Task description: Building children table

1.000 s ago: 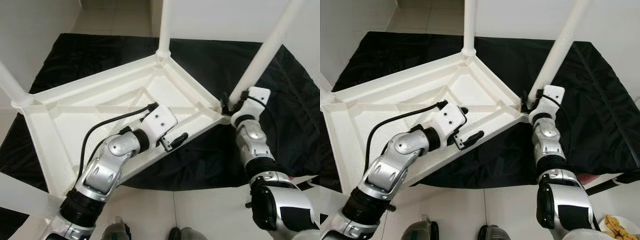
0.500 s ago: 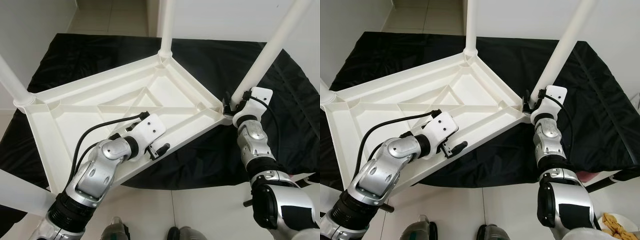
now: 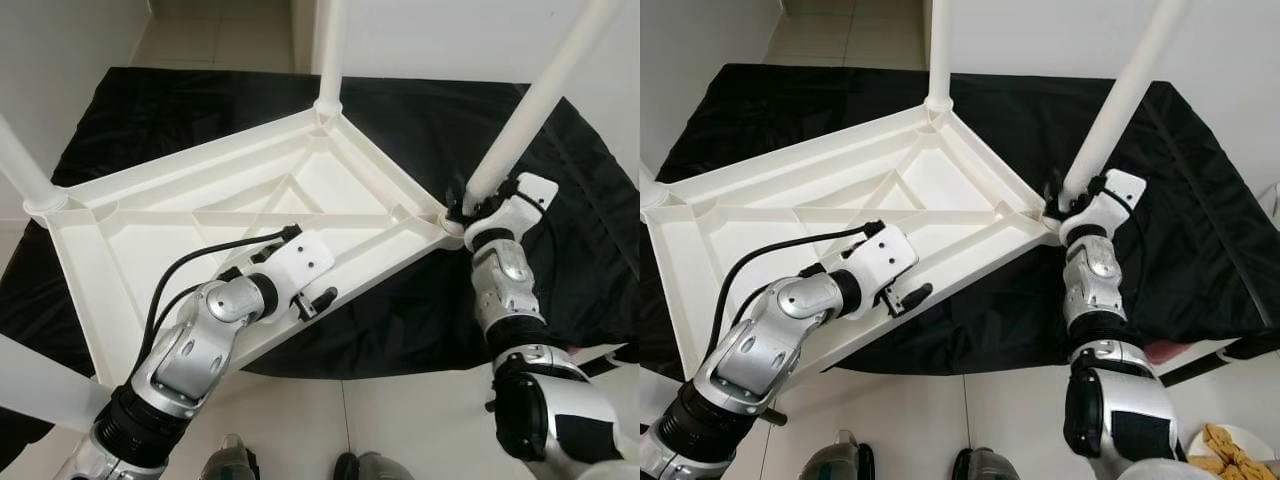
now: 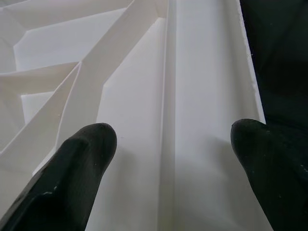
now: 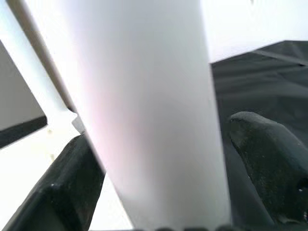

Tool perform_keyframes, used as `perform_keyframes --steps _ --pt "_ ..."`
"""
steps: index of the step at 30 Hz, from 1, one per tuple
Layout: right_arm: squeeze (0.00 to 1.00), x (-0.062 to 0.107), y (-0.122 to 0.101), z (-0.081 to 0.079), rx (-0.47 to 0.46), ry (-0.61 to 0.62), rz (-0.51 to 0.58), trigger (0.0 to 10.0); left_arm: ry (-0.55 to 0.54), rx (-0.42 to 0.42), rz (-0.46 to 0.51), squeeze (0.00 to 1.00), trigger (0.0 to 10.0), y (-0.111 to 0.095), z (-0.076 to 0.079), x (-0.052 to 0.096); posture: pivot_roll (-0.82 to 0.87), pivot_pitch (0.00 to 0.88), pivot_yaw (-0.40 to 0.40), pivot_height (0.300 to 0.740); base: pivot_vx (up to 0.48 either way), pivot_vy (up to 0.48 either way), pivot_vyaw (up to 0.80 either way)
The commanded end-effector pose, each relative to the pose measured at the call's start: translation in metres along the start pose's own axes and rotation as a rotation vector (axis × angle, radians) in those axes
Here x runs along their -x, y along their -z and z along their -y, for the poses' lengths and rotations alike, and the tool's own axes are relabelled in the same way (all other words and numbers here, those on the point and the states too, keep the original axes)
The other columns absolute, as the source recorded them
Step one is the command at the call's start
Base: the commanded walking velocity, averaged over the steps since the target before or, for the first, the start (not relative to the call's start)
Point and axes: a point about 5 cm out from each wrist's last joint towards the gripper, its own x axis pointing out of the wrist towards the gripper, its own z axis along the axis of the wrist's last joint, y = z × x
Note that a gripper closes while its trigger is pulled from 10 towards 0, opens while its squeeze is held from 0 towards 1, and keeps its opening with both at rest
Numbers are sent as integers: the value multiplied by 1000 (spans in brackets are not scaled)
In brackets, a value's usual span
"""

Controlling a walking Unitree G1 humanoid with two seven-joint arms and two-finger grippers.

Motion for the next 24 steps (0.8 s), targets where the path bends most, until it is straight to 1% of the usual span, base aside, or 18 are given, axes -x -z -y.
perform_keyframes --steps 1,3,7,10,14,16,17,19,20,23,24 --pt "0 5 6 3 -5 5 -17 10000 18 -2 -46 0 10000 7 6 -3 89 89 -55 740 0 0 0" --pt "0 7 8 3 3 8 -25 10000 18 -1 -48 0 10000 7 6 -3 87 88 -56 740 0 0 0" --pt "0 9 8 1 -1 -27 -15 10000 2 16 -31 0 10000 3 3 -3 86 88 -57 740 0 0 0" --pt "0 11 8 1 -13 -35 -13 10000 7 6 -38 0 10000 3 4 -2 87 88 -58 740 0 0 0" --pt "0 13 10 0 -23 -41 -14 10000 -5 19 -61 0 10000 5 3 -2 87 88 -57 740 0 0 0" --pt "0 16 11 -4 -48 -53 -9 10000 -58 71 -96 0 10000 9 -2 -5 87 90 -53 740 0 0 0" --pt "0 16 11 -4 -48 -53 -9 10000 -58 71 -96 0 10000 9 -2 -5 87 90 -53 740 0 0 0" --pt "0 19 12 -9 -78 -68 4 10000 -99 109 -117 0 10000 11 -5 -7 87 94 -52 740 0 0 0" --pt "0 19 12 -9 -78 -68 4 10000 -99 109 -117 0 10000 11 -5 -7 87 94 -52 740 0 0 0" --pt "0 28 13 -18 -113 -110 19 10000 -126 126 -126 0 10000 12 -8 -9 84 100 -46 740 0 0 0" --pt "0 28 13 -18 -113 -110 19 10000 -126 126 -126 0 10000 12 -8 -9 84 100 -46 740 0 0 0"
